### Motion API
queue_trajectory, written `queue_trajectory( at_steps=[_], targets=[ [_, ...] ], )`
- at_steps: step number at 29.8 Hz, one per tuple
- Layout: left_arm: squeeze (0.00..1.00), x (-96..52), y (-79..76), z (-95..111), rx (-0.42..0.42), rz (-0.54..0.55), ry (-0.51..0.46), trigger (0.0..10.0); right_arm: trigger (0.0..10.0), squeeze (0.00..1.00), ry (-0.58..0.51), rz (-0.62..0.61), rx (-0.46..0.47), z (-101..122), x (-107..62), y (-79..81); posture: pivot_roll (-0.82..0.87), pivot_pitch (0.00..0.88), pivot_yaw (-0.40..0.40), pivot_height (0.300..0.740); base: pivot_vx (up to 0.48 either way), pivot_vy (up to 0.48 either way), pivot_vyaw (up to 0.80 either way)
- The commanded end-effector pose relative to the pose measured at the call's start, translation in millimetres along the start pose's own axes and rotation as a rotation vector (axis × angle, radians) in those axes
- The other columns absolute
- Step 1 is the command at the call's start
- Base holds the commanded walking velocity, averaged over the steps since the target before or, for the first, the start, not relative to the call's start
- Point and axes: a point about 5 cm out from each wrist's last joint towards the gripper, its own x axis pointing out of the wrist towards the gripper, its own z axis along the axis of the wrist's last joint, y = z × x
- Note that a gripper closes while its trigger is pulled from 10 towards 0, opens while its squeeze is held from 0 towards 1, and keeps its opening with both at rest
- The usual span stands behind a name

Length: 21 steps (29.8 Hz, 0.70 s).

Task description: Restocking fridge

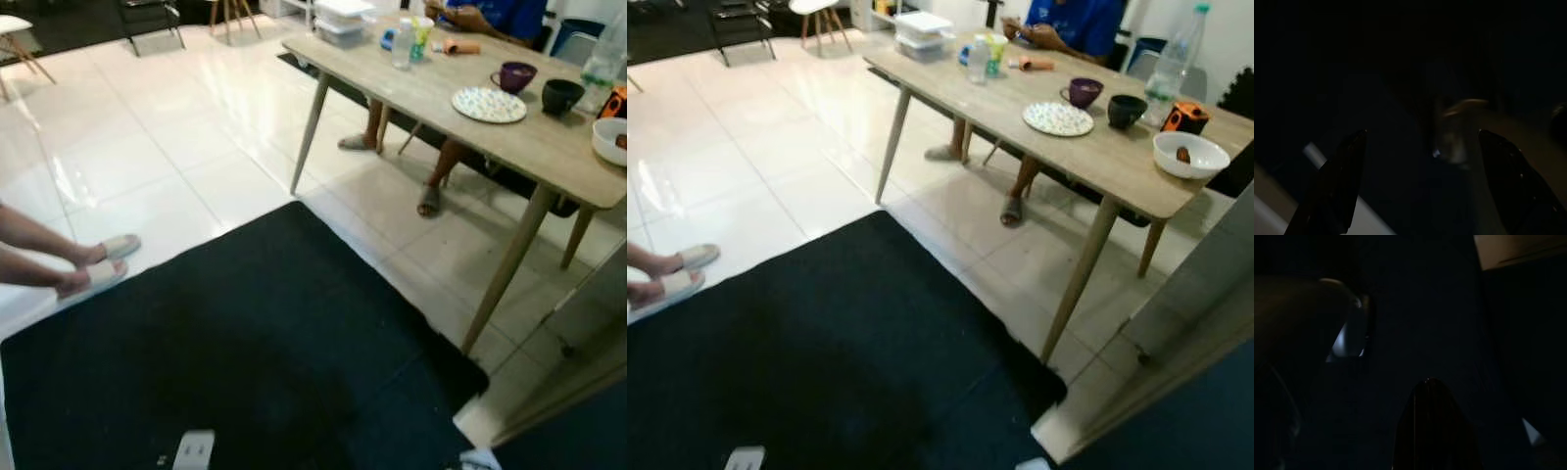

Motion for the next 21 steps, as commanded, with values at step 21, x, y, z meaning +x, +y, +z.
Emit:
queue_trajectory(
  at_steps=[21],
  targets=[
    [0.0,-3.3,0.3,-15.8,-0.001,-0.005,0.05,10.0,10.0,0.0,-0.001,-0.005,0.02,4.3,1.1,3.2,-0.06,0.103,-0.004,0.74,0.354,0.0,-0.32]
  ],
)
